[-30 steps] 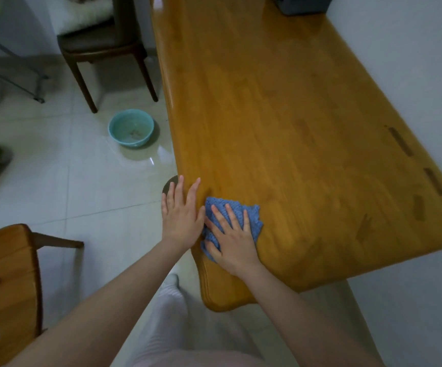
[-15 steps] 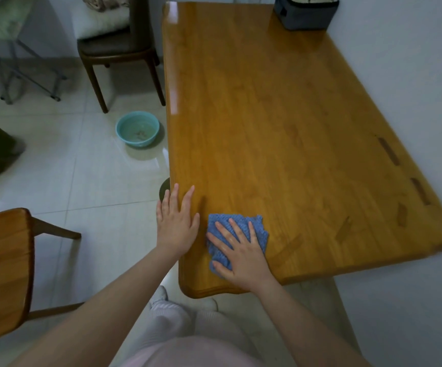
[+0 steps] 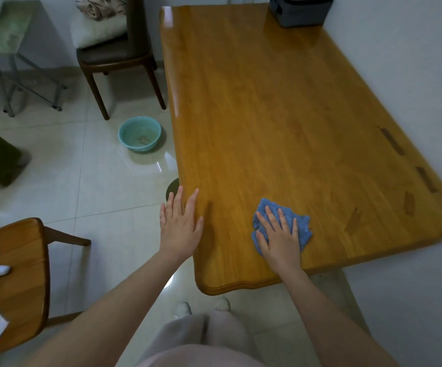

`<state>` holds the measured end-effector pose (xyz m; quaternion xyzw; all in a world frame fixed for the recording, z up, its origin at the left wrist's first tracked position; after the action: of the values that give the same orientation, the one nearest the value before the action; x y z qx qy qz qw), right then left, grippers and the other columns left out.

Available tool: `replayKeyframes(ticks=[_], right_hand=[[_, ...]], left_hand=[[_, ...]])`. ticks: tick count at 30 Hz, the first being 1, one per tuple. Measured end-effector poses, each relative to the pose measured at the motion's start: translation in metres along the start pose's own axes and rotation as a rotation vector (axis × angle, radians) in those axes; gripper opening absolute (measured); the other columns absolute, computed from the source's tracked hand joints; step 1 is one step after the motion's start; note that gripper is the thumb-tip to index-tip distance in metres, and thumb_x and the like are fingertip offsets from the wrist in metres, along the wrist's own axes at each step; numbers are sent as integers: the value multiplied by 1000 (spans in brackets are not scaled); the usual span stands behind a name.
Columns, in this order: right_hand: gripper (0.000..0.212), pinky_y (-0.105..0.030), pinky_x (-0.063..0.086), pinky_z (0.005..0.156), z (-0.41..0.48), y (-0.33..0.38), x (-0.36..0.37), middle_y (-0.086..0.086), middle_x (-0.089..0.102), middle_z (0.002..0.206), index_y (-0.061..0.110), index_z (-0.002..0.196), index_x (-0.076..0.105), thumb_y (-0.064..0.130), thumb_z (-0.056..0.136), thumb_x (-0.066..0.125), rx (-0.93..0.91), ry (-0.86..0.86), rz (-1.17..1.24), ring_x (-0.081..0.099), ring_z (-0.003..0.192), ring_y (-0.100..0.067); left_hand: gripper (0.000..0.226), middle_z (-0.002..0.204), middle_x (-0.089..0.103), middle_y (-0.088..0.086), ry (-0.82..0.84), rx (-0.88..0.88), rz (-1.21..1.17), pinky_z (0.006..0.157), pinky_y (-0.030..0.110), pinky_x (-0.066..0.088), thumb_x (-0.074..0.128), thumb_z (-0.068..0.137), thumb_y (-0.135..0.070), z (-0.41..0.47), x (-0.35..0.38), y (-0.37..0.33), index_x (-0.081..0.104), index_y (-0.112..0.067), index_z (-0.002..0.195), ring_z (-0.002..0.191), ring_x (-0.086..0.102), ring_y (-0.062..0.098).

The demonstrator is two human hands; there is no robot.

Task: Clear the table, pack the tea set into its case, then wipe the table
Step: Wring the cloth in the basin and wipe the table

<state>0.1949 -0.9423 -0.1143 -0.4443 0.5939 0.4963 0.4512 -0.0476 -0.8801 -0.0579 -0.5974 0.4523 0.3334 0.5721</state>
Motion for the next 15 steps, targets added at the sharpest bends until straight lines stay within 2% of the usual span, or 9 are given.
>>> replayKeyframes(ticks=[3,6,8,11,13,15], right_hand=[[67,-47,-5,120,5,7,-7,11,23,159,33,145,40,60,91,11,157,-20,208,6,149,-14],[61,-44,-11,117,10,25,-13,17,18,157,37,147,36,66,95,24,181,2,346,4,149,-11],[59,-43,-2,119,7,24,-28,14,27,155,31,146,39,61,96,32,194,-86,403,17,147,-10],[43,-45,25,115,-1,-16,-46,-2,46,147,19,137,51,38,99,47,367,-208,355,42,133,-21],[35,-44,36,104,-6,-41,-48,-6,57,133,15,128,58,29,96,53,424,-176,267,52,118,-27],[30,-42,41,95,-10,-56,-47,-6,63,120,12,119,63,28,94,59,411,-140,215,54,111,-29]], left_hand=[[60,162,-1,2,32,14,-27,118,43,-6,34,101,-43,-2,-1,3,4,-35,152,149,-4,25],[57,162,2,1,113,54,-51,118,42,-4,34,101,-44,-2,5,1,12,-34,152,149,-2,25],[53,162,3,1,173,108,-48,119,43,-2,37,101,-43,-2,11,-6,21,-32,150,149,-2,25],[46,162,4,2,253,191,-39,121,44,0,40,100,-39,-1,19,-24,33,-32,145,149,-2,26],[43,162,4,2,295,238,-31,121,44,1,42,100,-37,-1,25,-39,37,-33,142,149,-3,26],[42,162,4,2,323,260,-31,121,44,0,43,99,-35,-2,33,-55,39,-33,140,149,-4,26]])
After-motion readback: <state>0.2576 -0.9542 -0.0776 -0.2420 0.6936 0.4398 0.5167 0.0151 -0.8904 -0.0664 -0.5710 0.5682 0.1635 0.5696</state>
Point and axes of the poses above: each hand's wrist, its own z-axis towards the middle knuckle, its own x-axis out of the palm, y = z × x, the point moved 8 cm from there along z, towards the middle knuckle
